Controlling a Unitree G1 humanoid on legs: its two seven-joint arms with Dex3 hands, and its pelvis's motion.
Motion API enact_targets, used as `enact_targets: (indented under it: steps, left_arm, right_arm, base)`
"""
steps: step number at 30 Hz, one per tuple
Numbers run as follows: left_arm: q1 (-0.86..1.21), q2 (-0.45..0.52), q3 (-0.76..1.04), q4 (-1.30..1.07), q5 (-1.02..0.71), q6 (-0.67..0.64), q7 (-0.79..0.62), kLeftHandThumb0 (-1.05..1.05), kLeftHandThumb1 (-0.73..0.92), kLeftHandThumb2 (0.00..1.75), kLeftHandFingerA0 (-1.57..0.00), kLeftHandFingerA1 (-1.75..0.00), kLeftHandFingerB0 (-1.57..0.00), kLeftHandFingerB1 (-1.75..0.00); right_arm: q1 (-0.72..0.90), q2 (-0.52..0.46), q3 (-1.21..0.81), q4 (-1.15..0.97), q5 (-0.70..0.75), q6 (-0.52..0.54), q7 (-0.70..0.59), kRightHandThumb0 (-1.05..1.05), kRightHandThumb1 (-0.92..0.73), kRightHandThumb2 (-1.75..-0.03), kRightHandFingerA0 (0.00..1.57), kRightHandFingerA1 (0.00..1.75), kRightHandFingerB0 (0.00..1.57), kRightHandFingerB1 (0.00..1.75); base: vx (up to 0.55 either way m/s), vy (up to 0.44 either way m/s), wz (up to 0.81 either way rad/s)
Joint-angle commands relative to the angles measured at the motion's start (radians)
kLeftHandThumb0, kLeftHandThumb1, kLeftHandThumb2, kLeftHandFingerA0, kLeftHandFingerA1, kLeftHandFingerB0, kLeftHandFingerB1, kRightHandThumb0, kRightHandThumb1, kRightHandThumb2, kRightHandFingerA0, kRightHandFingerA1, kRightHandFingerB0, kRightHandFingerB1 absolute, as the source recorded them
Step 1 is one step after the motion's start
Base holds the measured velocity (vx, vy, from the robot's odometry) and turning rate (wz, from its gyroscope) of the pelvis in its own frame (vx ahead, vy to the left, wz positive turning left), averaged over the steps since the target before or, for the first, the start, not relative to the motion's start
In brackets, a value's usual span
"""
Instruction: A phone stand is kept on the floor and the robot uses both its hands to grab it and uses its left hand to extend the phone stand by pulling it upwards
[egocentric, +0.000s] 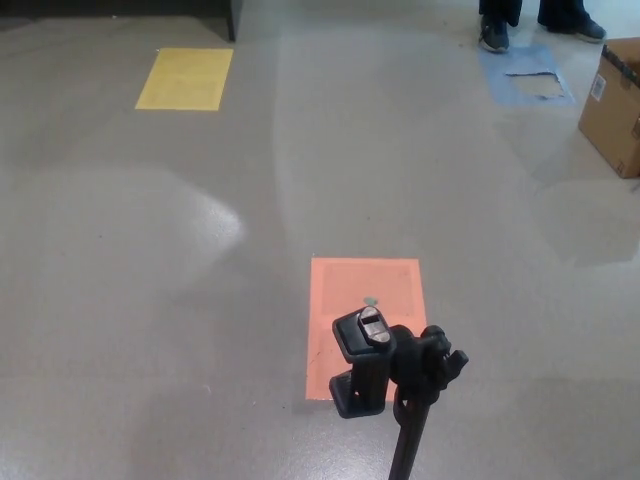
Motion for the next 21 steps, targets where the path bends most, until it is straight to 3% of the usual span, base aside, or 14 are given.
enact_targets:
  steps: [1,4,5,6,8,11,14,15,16,18,19,20,21]
  left_arm:
    - [0.163,-0.037,0.074,-0.23,-0.113,-0.497,0.002,-0.76,0.87,0.67,-0.25,-0.29,-0.28,-0.3]
    - [0.192,-0.031,0.088,-0.259,-0.135,-0.494,-0.015,-0.75,0.86,0.67,-0.25,-0.29,-0.28,-0.3]
    - [0.196,-0.033,0.087,-0.28,-0.143,-0.48,-0.021,-0.74,0.85,0.66,-0.25,-0.29,-0.29,-0.3]
    - [0.182,-0.027,0.089,-0.303,-0.145,-0.472,-0.024,-0.74,0.85,0.65,-0.24,-0.31,-0.27,-0.3]
    - [0.168,-0.022,0.093,-0.327,-0.116,-0.46,-0.007,-0.77,0.85,0.67,-0.24,-0.31,-0.26,-0.29]
    - [0.143,-0.003,0.108,-0.353,-0.084,-0.458,0.005,-0.79,0.84,0.66,-0.23,-0.3,-0.25,-0.29]
    - [0.111,0.035,0.109,-0.464,-0.133,-0.348,-0.047,-0.88,0.78,0.65,-0.18,-0.27,-0.24,-0.3]
    - [0.099,0.033,0.099,-0.496,-0.167,-0.327,-0.065,-0.87,0.73,0.64,-0.17,-0.27,-0.24,-0.3]
    - [0.081,0.039,0.1,-0.526,-0.179,-0.305,-0.071,-0.89,0.72,0.63,-0.18,-0.27,-0.24,-0.29]
    - [0.042,0.036,0.103,-0.533,-0.189,-0.312,-0.072,-0.87,0.71,0.63,-0.2,-0.28,-0.25,-0.29]
    - [0.015,0.03,0.095,-0.538,-0.205,-0.319,-0.082,-0.87,0.56,0.9,-0.15,-0.39,-0.18,-0.39]
    - [0.005,0.028,0.091,-0.541,-0.214,-0.32,-0.088,-0.87,0.56,0.9,-0.15,-0.39,-0.18,-0.39]
    - [-0.014,0.024,0.08,-0.553,-0.217,-0.311,-0.092,-0.93,0.68,0.62,-0.21,-0.28,-0.26,-0.31]
  right_arm:
    - [0.163,-0.065,-0.04,-0.239,-0.051,-0.444,-0.07,-0.76,-0.63,-1.04,0.0,0.34,0.0,0.28]
    - [0.168,-0.053,-0.029,-0.244,-0.064,-0.452,-0.076,-0.75,-0.61,-1.03,0.0,0.33,0.0,0.27]
    - [0.168,-0.049,-0.031,-0.258,-0.058,-0.438,-0.071,-0.89,-0.64,-1.01,0.08,0.31,0.07,0.19]
    - [0.151,-0.036,-0.036,-0.249,-0.035,-0.447,-0.069,-0.74,-0.57,-0.99,0.01,0.37,0.01,0.27]
    - [0.13,-0.029,-0.043,-0.239,0.009,-0.461,-0.044,-0.72,-0.56,-0.97,0.01,0.37,0.01,0.26]
    - [0.116,-0.017,-0.041,-0.266,0.11,-0.417,0.033,-0.72,-0.52,-0.94,0.02,0.38,0.02,0.28]
    - [0.068,-0.041,-0.049,-0.314,0.144,-0.343,0.076,-0.77,-0.48,-0.91,0.05,0.37,0.05,0.22]
    - [0.056,-0.053,-0.053,-0.321,0.146,-0.33,0.086,-0.86,-0.53,-0.91,0.08,0.31,0.08,0.13]
    - [0.039,-0.063,-0.051,-0.328,0.144,-0.314,0.098,-0.9,-0.55,-0.92,0.09,0.22,0.07,0.09]
    - [0.011,-0.079,-0.05,-0.333,0.135,-0.292,0.11,-0.82,-0.5,-0.93,0.02,0.26,0.0,0.16]
    - [-0.01,-0.087,-0.047,-0.339,0.147,-0.268,0.131,-0.87,-0.63,-0.6,0.0,0.35,0.0,0.2]
    - [-0.018,-0.091,-0.046,-0.342,0.154,-0.258,0.141,-0.87,-0.63,-0.6,0.0,0.35,0.0,0.2]
    - [-0.036,-0.102,-0.041,-0.349,0.135,-0.246,0.143,-1.03,-0.61,-0.99,0.08,0.09,0.01,0.0]
  base:
    - [0.0,0.0,0.0]
    - [0.0,0.0,0.0]
    - [0.0,0.0,0.0]
    - [0.0,0.0,0.0]
    - [0.0,0.0,0.0]
    - [0.0,0.0,0.0]
    - [0.0,0.0,0.0]
    - [0.0,0.0,0.0]
    - [0.0,0.0,0.0]
    - [0.0,0.0,0.0]
    - [0.0,0.0,0.0]
    - [0.0,0.0,0.0]
    - [0.0,0.0,0.0]
